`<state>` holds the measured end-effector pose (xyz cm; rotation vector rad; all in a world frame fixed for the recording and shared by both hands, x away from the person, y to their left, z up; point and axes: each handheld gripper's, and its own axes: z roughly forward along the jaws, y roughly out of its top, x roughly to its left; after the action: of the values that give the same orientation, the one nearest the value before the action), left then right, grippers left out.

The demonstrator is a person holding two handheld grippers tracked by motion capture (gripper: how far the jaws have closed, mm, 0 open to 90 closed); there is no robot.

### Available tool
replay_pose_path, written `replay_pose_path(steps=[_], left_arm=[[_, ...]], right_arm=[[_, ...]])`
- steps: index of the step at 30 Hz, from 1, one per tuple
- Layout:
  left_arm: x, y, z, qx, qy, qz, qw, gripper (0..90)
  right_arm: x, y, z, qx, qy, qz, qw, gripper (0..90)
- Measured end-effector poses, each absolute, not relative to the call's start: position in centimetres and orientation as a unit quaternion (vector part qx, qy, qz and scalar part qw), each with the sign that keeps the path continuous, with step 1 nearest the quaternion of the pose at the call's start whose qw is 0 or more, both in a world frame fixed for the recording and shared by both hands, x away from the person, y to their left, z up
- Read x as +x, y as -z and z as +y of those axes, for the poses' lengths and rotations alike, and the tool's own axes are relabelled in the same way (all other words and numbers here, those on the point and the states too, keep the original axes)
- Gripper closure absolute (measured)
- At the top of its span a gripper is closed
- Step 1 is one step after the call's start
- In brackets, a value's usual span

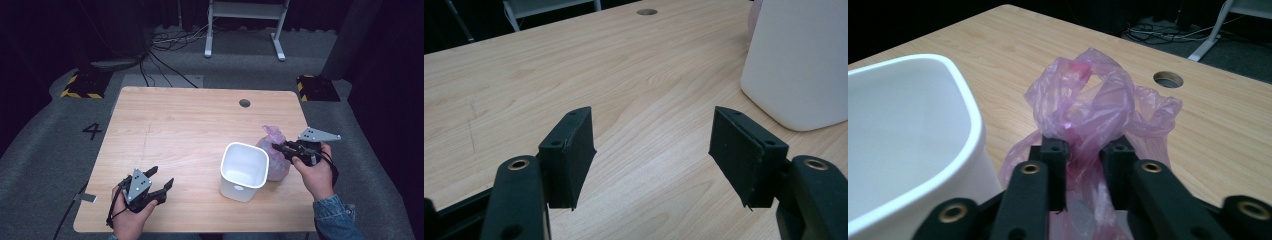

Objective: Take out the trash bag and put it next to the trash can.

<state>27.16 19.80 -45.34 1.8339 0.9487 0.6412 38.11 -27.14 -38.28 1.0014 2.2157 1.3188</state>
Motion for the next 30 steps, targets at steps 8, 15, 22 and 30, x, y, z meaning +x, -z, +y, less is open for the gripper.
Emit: replay_pose_path(steps=[8, 15, 22, 30], left_arm=[[27.1, 45.4, 19.8, 0.752, -0.259, 0.384, 0.469, 33.4], [26.6, 45.6, 20.0, 0.757, -0.256, 0.381, 0.465, 32.7], [25.6, 45.8, 21.1, 0.757, -0.257, 0.391, 0.457, 32.6], [25.1, 45.7, 21.6, 0.752, -0.260, 0.399, 0.454, 32.6]], right_arm=[[37.6, 37.2, -27.6, 0.363, -0.480, 0.771, 0.206, 46.9], [36.4, 36.0, -28.7, 0.362, -0.494, 0.760, 0.218, 36.8], [35.2, 35.0, -30.5, 0.368, -0.475, 0.770, 0.216, 34.7], [34.0, 34.8, -32.2, 0.376, -0.458, 0.775, 0.221, 28.9]])
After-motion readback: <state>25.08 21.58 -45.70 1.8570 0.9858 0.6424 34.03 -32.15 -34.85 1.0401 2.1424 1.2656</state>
